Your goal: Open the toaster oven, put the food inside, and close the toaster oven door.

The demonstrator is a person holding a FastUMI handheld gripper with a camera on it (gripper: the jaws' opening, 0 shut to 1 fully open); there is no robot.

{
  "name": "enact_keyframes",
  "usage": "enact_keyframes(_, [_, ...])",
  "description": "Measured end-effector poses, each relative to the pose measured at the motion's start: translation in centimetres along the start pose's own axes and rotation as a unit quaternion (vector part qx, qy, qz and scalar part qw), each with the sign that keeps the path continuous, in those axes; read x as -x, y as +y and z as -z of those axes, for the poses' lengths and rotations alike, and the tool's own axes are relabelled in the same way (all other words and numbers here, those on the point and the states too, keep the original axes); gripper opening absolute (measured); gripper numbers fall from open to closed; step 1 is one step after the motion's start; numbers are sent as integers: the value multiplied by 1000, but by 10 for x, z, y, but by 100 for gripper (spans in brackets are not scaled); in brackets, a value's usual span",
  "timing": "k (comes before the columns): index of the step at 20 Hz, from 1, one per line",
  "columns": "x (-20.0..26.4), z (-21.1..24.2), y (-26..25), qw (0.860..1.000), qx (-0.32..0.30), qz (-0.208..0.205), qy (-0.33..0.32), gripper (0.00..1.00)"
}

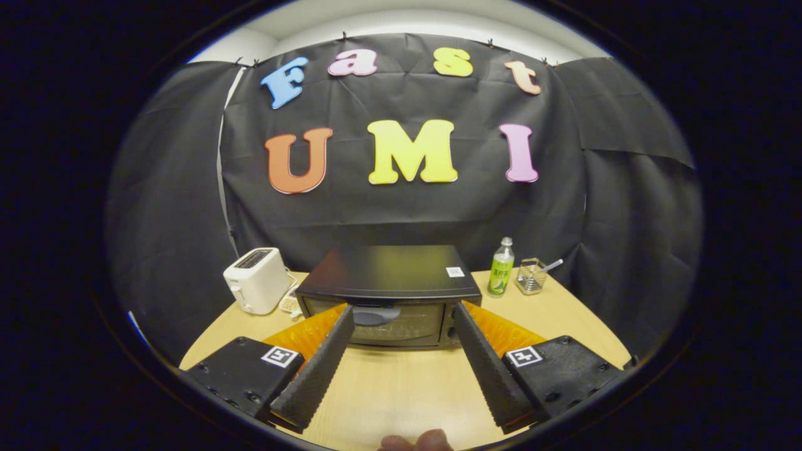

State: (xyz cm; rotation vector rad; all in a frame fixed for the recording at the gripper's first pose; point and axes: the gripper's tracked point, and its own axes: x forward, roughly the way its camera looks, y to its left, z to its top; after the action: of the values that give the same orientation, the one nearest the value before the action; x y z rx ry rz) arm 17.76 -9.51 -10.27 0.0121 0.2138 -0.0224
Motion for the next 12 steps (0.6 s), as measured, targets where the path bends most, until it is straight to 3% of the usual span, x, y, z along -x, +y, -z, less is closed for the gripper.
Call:
enact_keyframes(6, [-99,32,17,998,-2,-21,52,100])
enact_keyframes(12, [-135,45,34,996,2,-35,76,100])
